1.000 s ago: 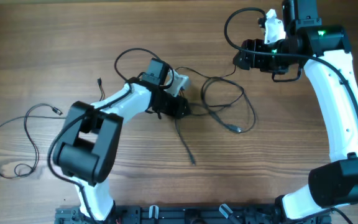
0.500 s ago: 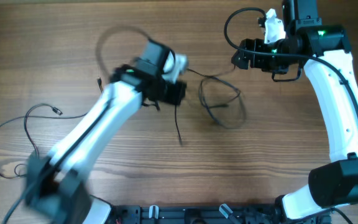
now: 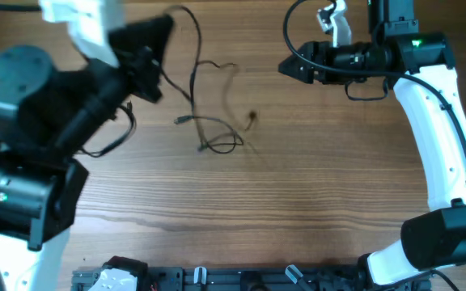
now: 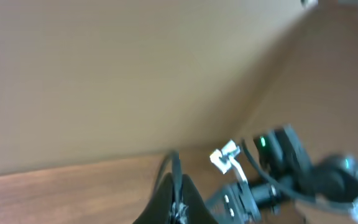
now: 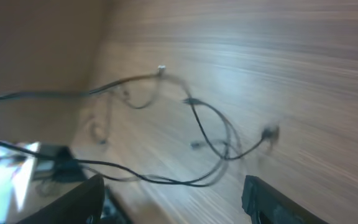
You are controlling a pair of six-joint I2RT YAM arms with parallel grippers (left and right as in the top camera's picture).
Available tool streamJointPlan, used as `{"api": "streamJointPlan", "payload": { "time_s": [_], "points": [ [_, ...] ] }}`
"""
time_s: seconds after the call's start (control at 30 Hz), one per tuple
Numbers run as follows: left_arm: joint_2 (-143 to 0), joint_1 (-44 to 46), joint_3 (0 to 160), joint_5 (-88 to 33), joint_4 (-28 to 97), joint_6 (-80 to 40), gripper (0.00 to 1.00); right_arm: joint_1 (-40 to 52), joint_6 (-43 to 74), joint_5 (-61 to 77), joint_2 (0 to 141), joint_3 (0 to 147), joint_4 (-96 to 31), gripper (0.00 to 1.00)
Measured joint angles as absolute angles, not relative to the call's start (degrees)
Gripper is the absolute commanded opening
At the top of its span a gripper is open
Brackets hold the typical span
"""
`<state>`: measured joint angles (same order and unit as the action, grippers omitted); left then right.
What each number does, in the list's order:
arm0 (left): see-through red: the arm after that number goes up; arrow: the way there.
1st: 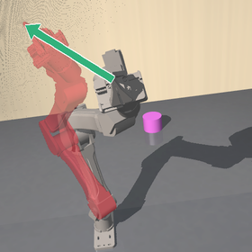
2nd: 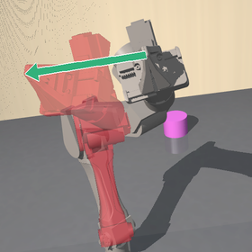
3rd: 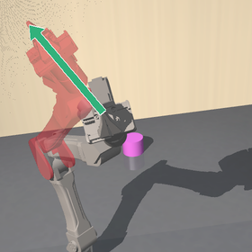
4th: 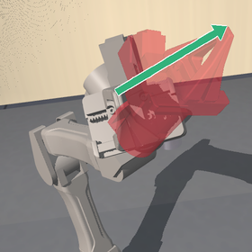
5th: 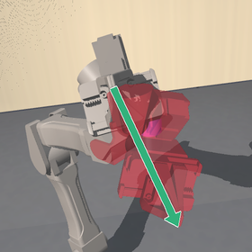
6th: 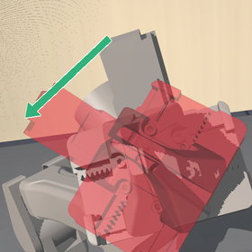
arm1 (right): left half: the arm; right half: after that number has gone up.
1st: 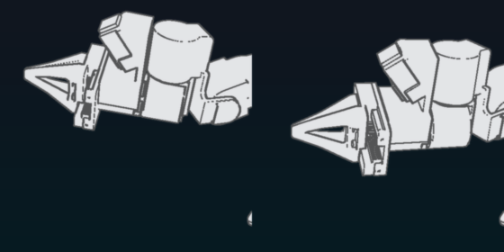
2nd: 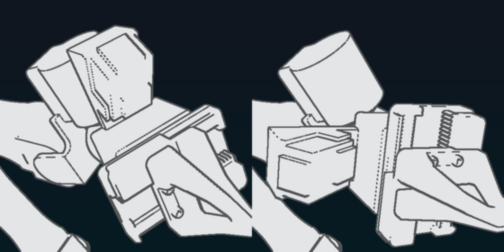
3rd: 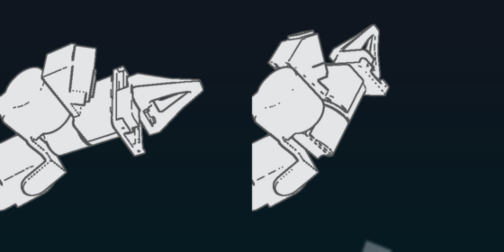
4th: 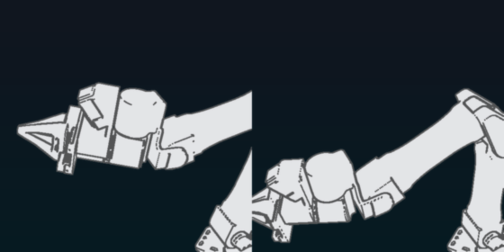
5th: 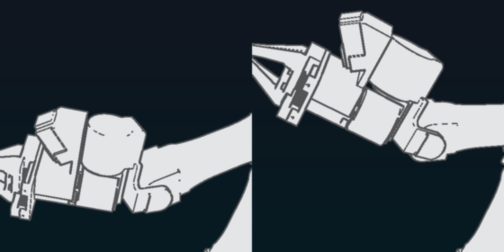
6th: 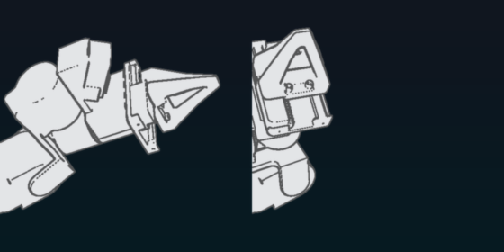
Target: Untangle cables
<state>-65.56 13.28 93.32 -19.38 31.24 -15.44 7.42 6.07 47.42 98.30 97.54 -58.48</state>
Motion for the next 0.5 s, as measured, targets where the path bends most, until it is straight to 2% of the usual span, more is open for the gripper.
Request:
{"api": "streamJointPlan", "payload": {
  "time_s": [0.13,0.33,0.5],
  "points": [
    [-65.56,9.69,98.83,-20.03,29.67,-19.55,0.04,9.47,6.13,50.68,98.30,97.54,-57.08,0.77],
    [-64.18,9.61,101.62,-22.55,28.60,-22.00,0.04,16.05,7.55,52.45,98.30,97.54,-51.00,0.78],
    [-64.14,8.38,101.95,-22.22,19.66,-24.38,0.04,19.92,10.39,48.84,98.30,97.54,-51.11,0.80]
  ]
}}
